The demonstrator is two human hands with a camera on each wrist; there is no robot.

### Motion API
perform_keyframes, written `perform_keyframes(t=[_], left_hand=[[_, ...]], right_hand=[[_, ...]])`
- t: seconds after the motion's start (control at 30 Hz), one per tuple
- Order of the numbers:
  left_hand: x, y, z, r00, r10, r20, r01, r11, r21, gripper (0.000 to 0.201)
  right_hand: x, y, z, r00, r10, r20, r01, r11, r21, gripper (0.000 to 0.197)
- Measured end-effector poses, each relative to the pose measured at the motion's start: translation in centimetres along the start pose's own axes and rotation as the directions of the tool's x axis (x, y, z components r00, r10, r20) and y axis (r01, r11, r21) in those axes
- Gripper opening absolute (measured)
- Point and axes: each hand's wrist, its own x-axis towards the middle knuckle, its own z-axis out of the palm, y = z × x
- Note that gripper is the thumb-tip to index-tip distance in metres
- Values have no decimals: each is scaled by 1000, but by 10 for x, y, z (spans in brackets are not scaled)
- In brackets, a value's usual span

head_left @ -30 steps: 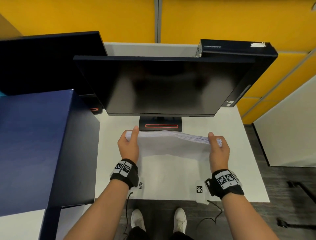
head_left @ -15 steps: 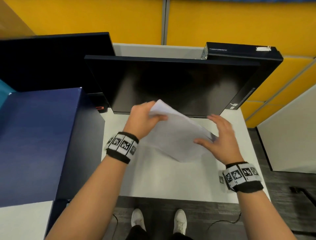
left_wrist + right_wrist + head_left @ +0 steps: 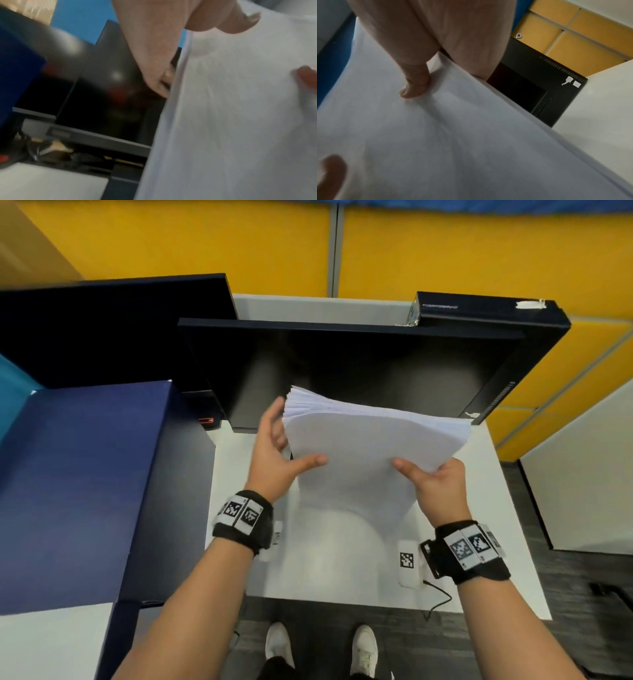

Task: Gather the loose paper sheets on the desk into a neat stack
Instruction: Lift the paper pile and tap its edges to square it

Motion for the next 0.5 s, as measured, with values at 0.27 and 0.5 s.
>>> perform_keyframes(t=[0.27, 0.5], left_hand=[[-11, -26, 27, 997, -72, 10, 72, 997, -22, 39], [-26, -66, 37, 975, -223, 3, 221, 968, 122, 13]], right_hand=[[-5, 26, -5, 998, 45, 50, -44, 999, -16, 27], [-16, 81, -3, 975, 221, 24, -218, 971, -96, 41]])
